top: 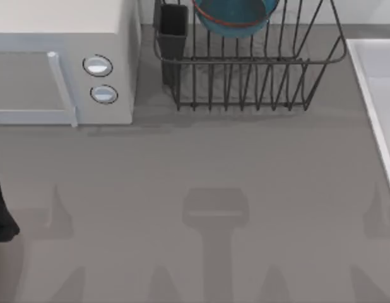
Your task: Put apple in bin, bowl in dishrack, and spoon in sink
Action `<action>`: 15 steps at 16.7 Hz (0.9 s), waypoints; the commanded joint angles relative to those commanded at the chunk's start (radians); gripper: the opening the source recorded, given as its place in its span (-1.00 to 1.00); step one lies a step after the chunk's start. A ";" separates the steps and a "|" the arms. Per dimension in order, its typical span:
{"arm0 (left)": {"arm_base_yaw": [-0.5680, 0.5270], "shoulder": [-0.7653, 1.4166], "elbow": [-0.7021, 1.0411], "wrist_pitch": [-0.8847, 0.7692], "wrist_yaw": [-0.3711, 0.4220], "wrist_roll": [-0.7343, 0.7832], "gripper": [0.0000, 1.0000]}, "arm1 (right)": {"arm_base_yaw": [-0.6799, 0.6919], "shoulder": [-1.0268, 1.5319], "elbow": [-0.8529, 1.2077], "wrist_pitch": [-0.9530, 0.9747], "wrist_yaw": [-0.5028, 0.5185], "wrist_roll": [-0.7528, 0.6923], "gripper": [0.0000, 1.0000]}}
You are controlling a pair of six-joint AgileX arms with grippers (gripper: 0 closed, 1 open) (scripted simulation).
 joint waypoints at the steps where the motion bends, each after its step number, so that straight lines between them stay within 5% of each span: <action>1: 0.000 0.000 0.000 0.000 0.000 0.000 1.00 | -0.003 -0.011 -0.008 -0.008 -0.004 -0.001 1.00; 9: 0.000 0.000 0.000 0.000 0.000 0.000 1.00 | -0.007 0.021 0.006 -0.034 -0.003 -0.031 1.00; 15: 0.000 0.000 0.000 0.000 0.000 0.000 1.00 | -0.071 0.302 0.148 -0.267 -0.006 -0.377 1.00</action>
